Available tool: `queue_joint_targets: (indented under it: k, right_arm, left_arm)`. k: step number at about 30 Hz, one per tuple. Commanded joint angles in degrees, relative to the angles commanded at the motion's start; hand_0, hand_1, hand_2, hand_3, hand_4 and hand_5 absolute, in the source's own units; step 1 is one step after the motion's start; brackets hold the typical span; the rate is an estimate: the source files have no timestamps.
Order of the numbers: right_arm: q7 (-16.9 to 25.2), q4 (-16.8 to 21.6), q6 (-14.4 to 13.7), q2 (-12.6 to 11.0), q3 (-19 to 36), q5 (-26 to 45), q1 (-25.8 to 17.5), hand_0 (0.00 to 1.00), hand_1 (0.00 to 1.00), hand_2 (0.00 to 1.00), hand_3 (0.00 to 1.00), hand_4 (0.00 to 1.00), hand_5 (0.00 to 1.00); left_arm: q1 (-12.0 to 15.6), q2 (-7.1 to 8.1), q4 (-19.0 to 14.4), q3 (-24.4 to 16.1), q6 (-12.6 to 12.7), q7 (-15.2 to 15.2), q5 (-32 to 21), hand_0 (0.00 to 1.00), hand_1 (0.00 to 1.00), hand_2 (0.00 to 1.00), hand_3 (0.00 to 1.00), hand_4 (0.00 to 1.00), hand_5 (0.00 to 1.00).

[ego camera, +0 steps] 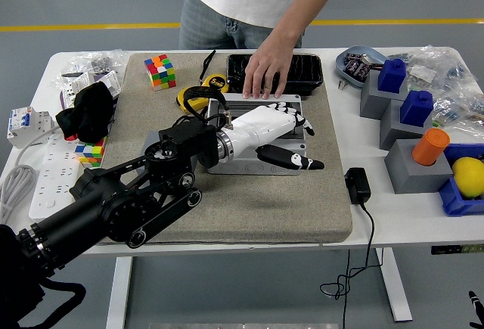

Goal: Fetch the battery,place it into the box,close the lid of the box

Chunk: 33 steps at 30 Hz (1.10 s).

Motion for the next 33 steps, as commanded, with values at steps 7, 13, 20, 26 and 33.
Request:
queue_joint_targets:
  k: [7,13,20,26,33]
  right_arm:
    - [-0.01,0.00,-0.19,-0.01,-0.19,0.25,0.02,0.835,0.775,0.765,0.810,0.998,0.998]
    - [-0.06,0.00,-0.23,0.15,-0.01,0.07,-0.14,0.835,0.774,0.765,0.809,0.998,0.998]
    - [-0.08,0.00,-0.18,0.25,0.69,-0.28,-0.23,0.835,0.774,0.765,0.810,0.998,0.998]
    - [-0.06,0.00,-0.16,0.47,1.54,-0.67,-0.42,0.834,0.774,0.765,0.810,0.998,0.998]
    - [0.06,0.00,-0.23,0.94,4.57,-2.93,-0.60,0.834,0.774,0.765,0.810,0.998,0.998]
  left_arm:
    - [0.58,0.00,-0.75,1.40,1.01,-0.85,-1.10,0.998,0.929,0.832,0.771,0.998,0.998]
    - [3.32,0.00,-6.97,-6.30,5.44,-3.46,3.41,0.934,0.894,0.834,0.780,0.998,0.998]
    - [7.55,1.42,-14.33,-17.56,16.80,-11.46,5.91,0.874,0.906,0.886,0.885,0.998,0.879]
    - [14.92,0.83,-17.48,-30.60,22.15,-16.90,-5.40,0.874,0.933,0.922,0.922,0.998,0.838]
    - [21.58,1.25,-17.49,-43.16,17.97,-17.29,-22.12,0.890,0.948,0.950,0.939,0.998,0.865]
